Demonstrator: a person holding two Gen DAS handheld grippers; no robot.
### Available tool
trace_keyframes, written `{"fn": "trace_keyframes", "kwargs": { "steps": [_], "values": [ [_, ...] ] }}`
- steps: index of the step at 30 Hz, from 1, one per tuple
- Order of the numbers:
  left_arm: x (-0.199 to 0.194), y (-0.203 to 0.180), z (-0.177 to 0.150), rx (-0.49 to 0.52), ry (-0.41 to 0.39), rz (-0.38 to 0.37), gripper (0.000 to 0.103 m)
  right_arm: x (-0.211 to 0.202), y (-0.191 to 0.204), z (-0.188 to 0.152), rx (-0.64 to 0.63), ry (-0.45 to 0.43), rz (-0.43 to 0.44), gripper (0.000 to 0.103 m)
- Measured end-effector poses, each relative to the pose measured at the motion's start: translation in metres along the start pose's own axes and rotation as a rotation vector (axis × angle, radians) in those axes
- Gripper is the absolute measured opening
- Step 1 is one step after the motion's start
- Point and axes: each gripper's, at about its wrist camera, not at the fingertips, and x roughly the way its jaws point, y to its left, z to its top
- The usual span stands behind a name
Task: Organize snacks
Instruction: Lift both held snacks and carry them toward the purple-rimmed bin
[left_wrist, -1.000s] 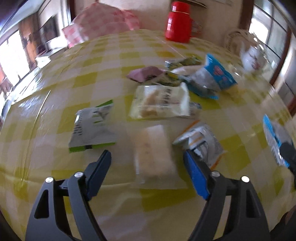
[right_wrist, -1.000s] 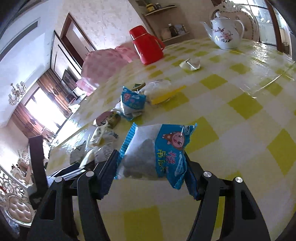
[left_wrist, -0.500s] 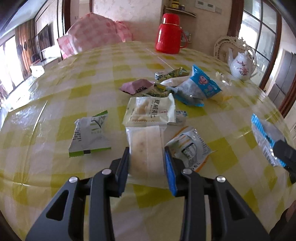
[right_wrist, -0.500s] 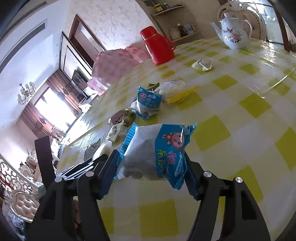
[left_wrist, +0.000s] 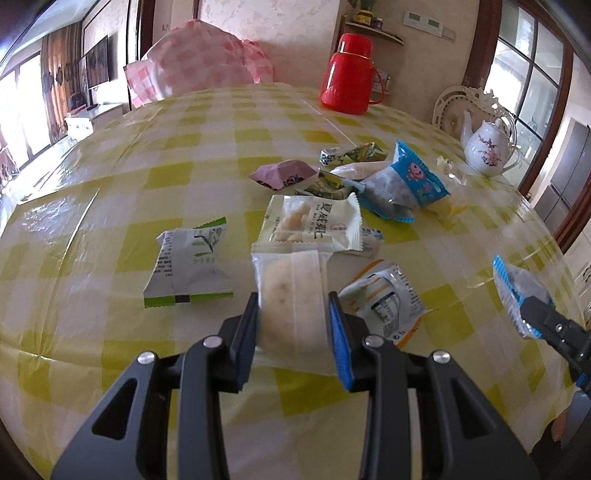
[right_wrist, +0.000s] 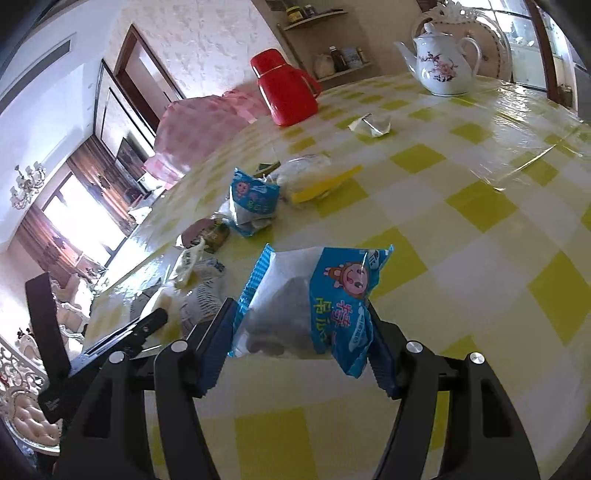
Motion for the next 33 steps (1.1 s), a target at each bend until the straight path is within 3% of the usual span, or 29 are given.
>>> {"fn": "trace_keyframes", "kwargs": {
  "steps": [13, 18, 26, 33],
  "values": [
    [-0.003, 0.004, 0.0, -0.035, -0.006, -0.027, 0.036, 0.008, 0.009, -0.003, -0.058, -0.018, -0.073, 0.064],
    [-0.007, 0.009, 0.0, -0.057, -0.019, 0.0, 0.036, 0.009, 0.008, -0.003, -0.053, -0.029, -0.08, 0.064],
    [-0.057, 0.014, -0.016, -0.054, -0.104, 0.067, 0.036, 0.006, 0.007, -0.004, -0.045, -0.044, -0.038, 0.064],
    [-0.099, 0.02, -0.037, -0.033, -0.136, 0.077, 0.036, 0.007, 0.016, -0.006, -0.055, -0.029, 0.024, 0.064]
  ]
}}
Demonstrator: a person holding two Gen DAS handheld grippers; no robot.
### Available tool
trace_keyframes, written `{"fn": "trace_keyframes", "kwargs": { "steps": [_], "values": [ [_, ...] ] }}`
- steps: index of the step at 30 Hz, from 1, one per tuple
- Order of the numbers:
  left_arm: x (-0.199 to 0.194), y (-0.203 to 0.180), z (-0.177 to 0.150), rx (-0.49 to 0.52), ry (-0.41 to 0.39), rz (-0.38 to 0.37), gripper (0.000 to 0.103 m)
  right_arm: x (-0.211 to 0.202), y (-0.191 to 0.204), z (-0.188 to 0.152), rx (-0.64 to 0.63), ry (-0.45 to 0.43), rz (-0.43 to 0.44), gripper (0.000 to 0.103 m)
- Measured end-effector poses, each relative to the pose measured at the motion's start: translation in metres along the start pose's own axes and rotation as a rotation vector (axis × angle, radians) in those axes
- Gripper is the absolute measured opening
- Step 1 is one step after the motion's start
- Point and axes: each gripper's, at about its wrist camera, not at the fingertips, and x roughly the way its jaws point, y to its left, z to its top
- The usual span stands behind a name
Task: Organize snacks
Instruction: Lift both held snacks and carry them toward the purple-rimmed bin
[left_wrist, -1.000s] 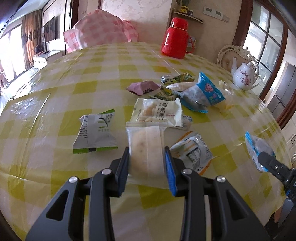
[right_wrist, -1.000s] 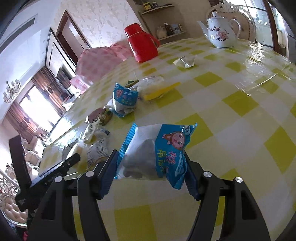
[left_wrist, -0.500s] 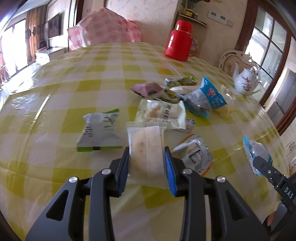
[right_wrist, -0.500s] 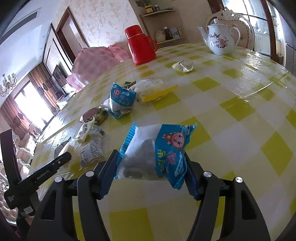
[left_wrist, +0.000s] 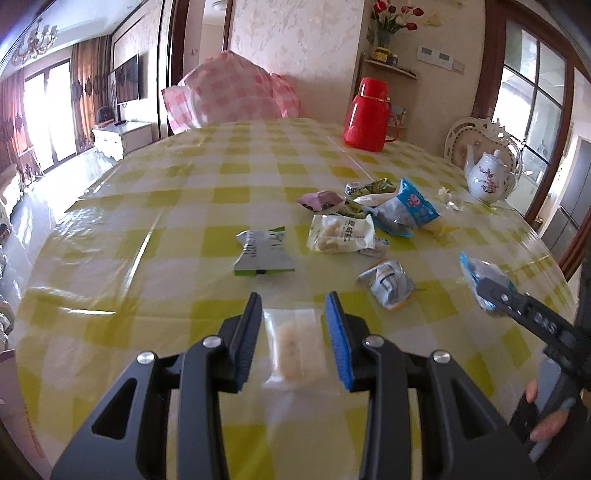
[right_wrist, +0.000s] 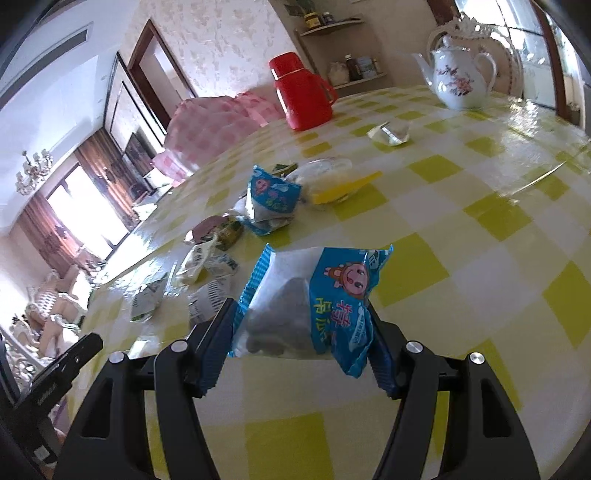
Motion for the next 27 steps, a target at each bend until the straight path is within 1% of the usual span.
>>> {"fn": "trace_keyframes", "kwargs": {
  "steps": [3, 6, 8, 10, 11, 12, 14, 16, 17, 19, 20, 21, 22, 23, 24, 25, 27],
  "values": [
    [-0.012, 0.008, -0.005, 0.002, -0.001, -0.007, 0.036, 0.001, 0.004, -0.001, 0.008, 0.011, 0.029, 0.064],
    [-0.016, 0.021, -0.01, -0.022, 0.012, -0.013, 0.036, 0.003, 0.01, -0.004, 0.002, 0.023, 0.044, 0.064],
    [-0.012, 0.034, -0.013, -0.05, 0.039, -0.023, 0.036, 0.002, 0.015, -0.006, -0.006, 0.025, 0.051, 0.064],
    [-0.005, 0.039, -0.014, -0.062, 0.078, -0.057, 0.038, 0.002, 0.018, -0.007, -0.003, 0.026, 0.057, 0.064],
    [0.0, 0.038, -0.015, -0.05, 0.102, -0.066, 0.049, 0.002, 0.018, -0.008, 0.003, 0.028, 0.059, 0.064],
    [0.005, 0.033, -0.017, -0.025, 0.115, -0.061, 0.062, 0.003, 0.018, -0.008, 0.006, 0.03, 0.061, 0.064],
    [0.013, 0.027, -0.02, 0.001, 0.129, -0.048, 0.071, 0.003, 0.018, -0.008, 0.01, 0.033, 0.063, 0.064],
    [0.026, 0.019, -0.022, -0.004, 0.175, -0.085, 0.077, 0.003, 0.017, -0.008, 0.012, 0.029, 0.062, 0.064],
    [0.036, 0.012, -0.021, 0.01, 0.203, -0.084, 0.077, 0.003, 0.017, -0.008, 0.016, 0.029, 0.065, 0.064],
    [0.05, 0.001, -0.021, 0.047, 0.223, -0.037, 0.077, 0.004, 0.015, -0.008, 0.023, 0.032, 0.07, 0.064],
    [0.057, -0.004, -0.021, 0.062, 0.234, -0.02, 0.074, 0.003, 0.014, -0.008, 0.024, 0.031, 0.072, 0.064],
    [0.062, -0.01, -0.021, 0.087, 0.232, 0.019, 0.061, 0.003, 0.015, -0.008, 0.022, 0.03, 0.07, 0.064],
    [0.062, -0.013, -0.02, 0.102, 0.226, 0.047, 0.044, 0.003, 0.015, -0.008, 0.017, 0.026, 0.067, 0.064],
    [0.061, -0.013, -0.018, 0.101, 0.224, 0.044, 0.035, 0.002, 0.014, -0.008, 0.012, 0.023, 0.065, 0.064],
    [0.058, -0.01, -0.018, 0.08, 0.224, -0.003, 0.035, 0.002, 0.015, -0.008, 0.005, 0.02, 0.063, 0.064],
    [0.053, -0.008, -0.018, 0.068, 0.213, -0.018, 0.035, 0.0, 0.016, -0.008, -0.003, 0.017, 0.06, 0.064],
    [0.037, -0.004, -0.019, 0.079, 0.153, 0.024, 0.035, -0.001, 0.017, -0.008, -0.007, 0.016, 0.071, 0.064]
  ]
}}
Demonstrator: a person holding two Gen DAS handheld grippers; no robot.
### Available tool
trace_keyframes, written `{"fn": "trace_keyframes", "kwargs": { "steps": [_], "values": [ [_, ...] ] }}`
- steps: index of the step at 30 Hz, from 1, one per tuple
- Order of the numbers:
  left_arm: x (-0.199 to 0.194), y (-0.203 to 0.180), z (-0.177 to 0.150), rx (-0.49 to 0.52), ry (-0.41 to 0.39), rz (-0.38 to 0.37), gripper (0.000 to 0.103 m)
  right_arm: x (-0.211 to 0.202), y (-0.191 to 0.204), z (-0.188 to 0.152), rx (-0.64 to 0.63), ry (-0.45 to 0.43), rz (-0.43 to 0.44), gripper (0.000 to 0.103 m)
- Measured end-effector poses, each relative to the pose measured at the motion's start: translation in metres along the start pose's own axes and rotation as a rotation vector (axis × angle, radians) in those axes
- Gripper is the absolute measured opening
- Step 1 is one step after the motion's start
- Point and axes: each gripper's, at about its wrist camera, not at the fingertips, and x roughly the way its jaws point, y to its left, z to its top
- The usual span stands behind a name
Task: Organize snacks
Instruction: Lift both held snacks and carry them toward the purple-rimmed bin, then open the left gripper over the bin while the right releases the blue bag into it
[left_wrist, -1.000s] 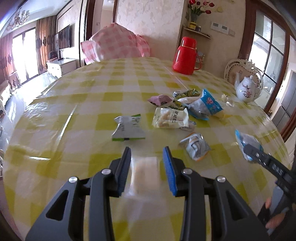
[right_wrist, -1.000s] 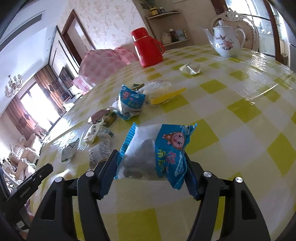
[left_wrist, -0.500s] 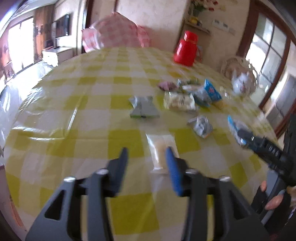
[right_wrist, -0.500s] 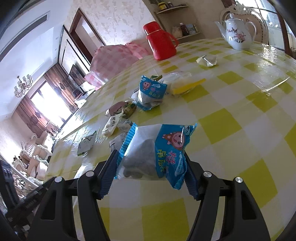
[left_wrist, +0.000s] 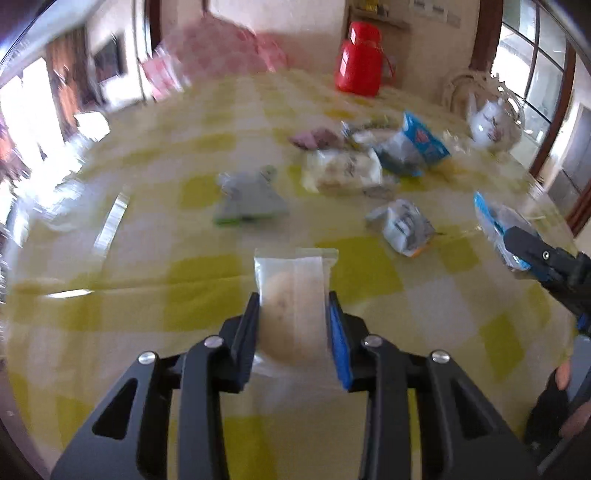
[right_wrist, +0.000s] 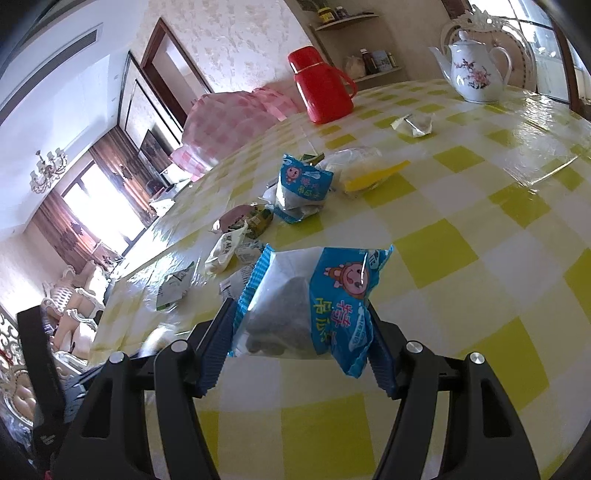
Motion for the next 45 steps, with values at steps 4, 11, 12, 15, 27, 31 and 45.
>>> {"fn": "trace_keyframes", "kwargs": {
  "steps": [4, 11, 12, 15, 27, 31, 45],
  "values": [
    [-0.024, 0.015, -0.006, -0.009, -0.036, 0.012, 0.035, -0.004, 0.009, -0.001, -0.025, -0.003, 0.044, 0.064],
    [-0.057, 0.043, -0.025, 0.001, -0.048, 0.059, 0.035, 0.003, 0.039, -0.012, -0.083, 0.049, 0.114, 0.064],
    [-0.06, 0.049, -0.028, -0.003, -0.049, 0.063, 0.035, 0.004, 0.046, -0.015, -0.097, 0.062, 0.126, 0.064],
    [-0.074, 0.072, -0.041, -0.026, -0.054, 0.093, 0.035, 0.006, 0.071, -0.026, -0.139, 0.091, 0.171, 0.064],
    [-0.126, 0.191, -0.094, -0.162, -0.048, 0.257, 0.035, 0.007, 0.221, -0.105, -0.42, 0.232, 0.443, 0.064],
    [-0.132, 0.234, -0.12, -0.228, 0.001, 0.311, 0.035, 0.001, 0.27, -0.139, -0.544, 0.293, 0.529, 0.064],
    [-0.148, 0.326, -0.191, -0.39, 0.111, 0.487, 0.039, -0.049, 0.373, -0.278, -1.011, 0.498, 0.746, 0.066]
  ]
}}
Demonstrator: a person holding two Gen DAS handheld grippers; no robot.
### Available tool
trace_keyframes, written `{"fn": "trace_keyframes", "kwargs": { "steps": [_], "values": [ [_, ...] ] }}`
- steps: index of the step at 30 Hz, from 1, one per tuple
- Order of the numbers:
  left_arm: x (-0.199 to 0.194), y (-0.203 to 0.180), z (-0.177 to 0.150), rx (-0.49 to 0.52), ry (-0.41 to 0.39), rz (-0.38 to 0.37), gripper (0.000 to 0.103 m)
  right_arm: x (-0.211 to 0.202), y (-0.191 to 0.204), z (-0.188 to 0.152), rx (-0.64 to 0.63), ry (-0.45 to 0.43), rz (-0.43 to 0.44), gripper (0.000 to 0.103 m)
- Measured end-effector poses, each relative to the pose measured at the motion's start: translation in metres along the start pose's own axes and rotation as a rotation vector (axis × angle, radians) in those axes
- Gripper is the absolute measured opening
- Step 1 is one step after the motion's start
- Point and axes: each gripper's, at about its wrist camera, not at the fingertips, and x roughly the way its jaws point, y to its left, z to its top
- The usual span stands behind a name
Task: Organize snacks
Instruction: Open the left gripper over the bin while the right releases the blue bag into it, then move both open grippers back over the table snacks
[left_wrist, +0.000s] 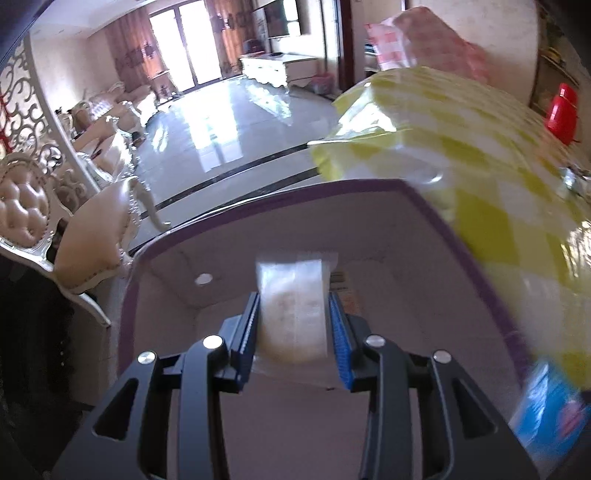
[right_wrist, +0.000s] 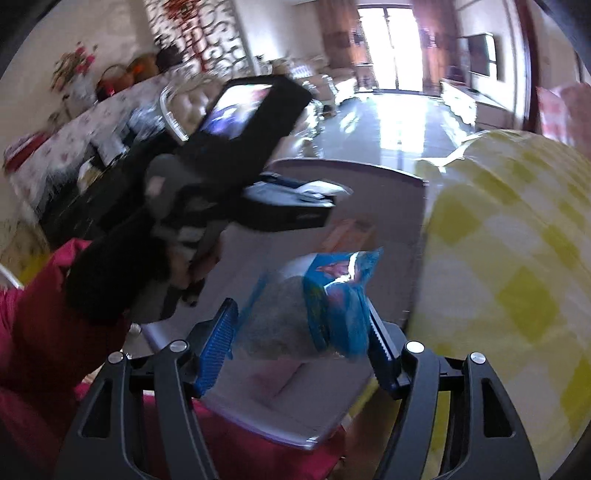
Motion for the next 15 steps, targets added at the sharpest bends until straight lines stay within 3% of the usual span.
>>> {"fn": "trace_keyframes", "kwargs": {
  "steps": [1, 2, 3, 7, 9, 15],
  "values": [
    [0.001, 0.001, 0.0, -0.007, 0.003, 0.018, 0.045, 0.0, 0.005, 0.0, -0.01, -0.006, 0.011, 0.07],
    [0.002, -0.001, 0.0, -0.013, 0.006, 0.038, 0.062, -0.002, 0.007, -0.001, -0.014, -0.009, 0.024, 0.079],
    [0.002, 0.001, 0.0, -0.023, -0.002, 0.052, 0.075, -0.005, 0.009, -0.001, -0.013, -0.022, 0.024, 0.082],
    [-0.002, 0.001, 0.002, -0.034, -0.028, 0.084, 0.082, -0.02, -0.001, 0.002, 0.006, -0.057, 0.019, 0.082],
    [-0.005, -0.002, 0.003, -0.043, -0.041, 0.078, 0.091, -0.025, -0.005, 0.002, 0.03, -0.069, 0.006, 0.082],
    [-0.004, -0.023, 0.012, -0.042, -0.067, 0.022, 0.094, -0.034, -0.041, 0.003, 0.103, -0.115, -0.019, 0.087]
  ]
}}
